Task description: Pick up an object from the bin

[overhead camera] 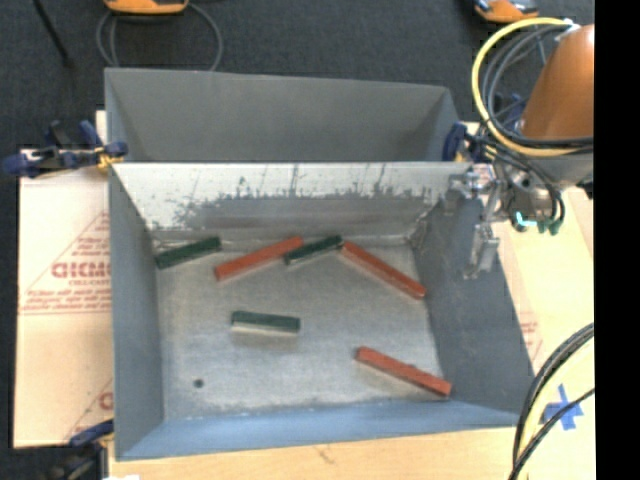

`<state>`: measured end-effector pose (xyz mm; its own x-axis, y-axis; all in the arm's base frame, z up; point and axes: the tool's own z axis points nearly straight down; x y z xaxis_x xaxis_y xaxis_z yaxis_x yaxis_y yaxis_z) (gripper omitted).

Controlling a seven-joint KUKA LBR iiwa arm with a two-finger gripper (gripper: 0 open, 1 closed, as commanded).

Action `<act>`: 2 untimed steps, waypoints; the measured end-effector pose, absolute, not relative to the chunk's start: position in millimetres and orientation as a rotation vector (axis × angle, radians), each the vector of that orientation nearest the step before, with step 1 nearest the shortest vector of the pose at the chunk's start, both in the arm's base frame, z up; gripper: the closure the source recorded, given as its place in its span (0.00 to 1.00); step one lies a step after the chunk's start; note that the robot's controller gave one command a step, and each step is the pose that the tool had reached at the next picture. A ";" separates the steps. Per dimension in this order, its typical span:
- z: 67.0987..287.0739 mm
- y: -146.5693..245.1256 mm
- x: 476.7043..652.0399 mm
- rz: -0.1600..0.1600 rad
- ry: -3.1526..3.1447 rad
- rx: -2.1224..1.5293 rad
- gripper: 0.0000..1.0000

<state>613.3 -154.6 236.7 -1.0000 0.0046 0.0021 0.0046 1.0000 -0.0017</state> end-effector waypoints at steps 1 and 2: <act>67.4 -140.3 621.2 -0.003 -3.083 -0.597 0.00; 102.9 -113.4 617.9 -0.003 -3.079 -0.649 0.00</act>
Offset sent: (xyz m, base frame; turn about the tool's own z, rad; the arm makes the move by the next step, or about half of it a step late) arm 0.0085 0.0142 -0.1667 0.3798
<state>617.9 -113.4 102.9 -0.9148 0.4038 -0.0047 0.4038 0.9148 0.0029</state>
